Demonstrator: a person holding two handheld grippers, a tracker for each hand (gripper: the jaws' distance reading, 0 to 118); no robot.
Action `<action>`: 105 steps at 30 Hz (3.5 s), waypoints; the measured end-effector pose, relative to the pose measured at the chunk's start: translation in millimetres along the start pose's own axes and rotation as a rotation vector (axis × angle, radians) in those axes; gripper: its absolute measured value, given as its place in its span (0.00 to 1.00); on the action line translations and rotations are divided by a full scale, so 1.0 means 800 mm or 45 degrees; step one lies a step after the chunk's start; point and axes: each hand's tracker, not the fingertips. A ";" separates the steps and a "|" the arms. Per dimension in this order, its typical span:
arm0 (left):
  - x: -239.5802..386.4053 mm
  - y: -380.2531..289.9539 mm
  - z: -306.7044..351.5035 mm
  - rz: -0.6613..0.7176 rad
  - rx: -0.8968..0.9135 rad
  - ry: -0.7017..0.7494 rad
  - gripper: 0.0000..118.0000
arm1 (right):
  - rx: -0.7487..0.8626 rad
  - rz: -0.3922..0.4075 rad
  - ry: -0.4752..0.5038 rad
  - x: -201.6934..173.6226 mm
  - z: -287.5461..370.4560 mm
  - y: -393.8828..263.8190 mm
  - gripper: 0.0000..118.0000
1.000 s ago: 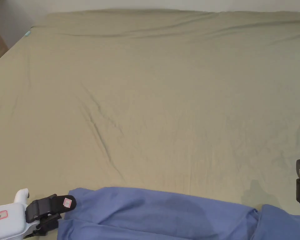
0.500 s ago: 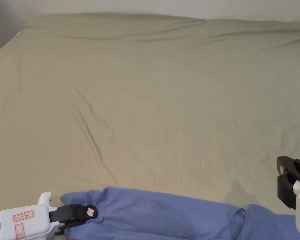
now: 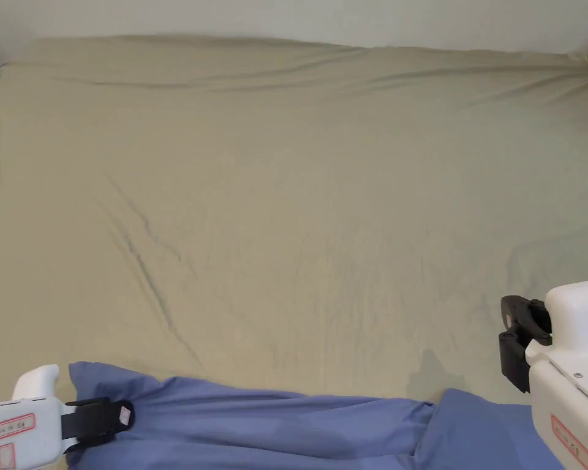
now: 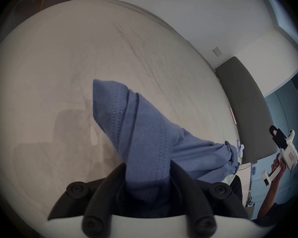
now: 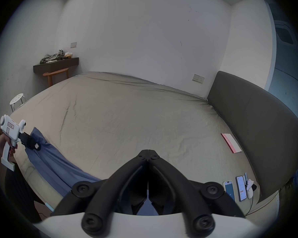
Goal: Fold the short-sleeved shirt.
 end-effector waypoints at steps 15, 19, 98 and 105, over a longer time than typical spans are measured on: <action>0.073 0.007 0.065 -0.011 -0.015 0.212 0.09 | -0.004 -0.053 0.048 -0.007 0.001 -0.001 0.02; 0.121 0.001 0.038 -0.006 -0.047 0.078 0.09 | 0.022 -0.059 0.050 -0.005 0.012 0.000 0.02; 0.019 -0.044 -0.073 0.338 -0.143 -0.512 1.00 | -0.028 -0.059 0.044 0.016 0.021 -0.017 0.02; 0.040 -0.059 -0.121 0.581 -0.181 -0.762 0.77 | -0.037 -0.040 0.070 0.006 0.017 -0.014 0.02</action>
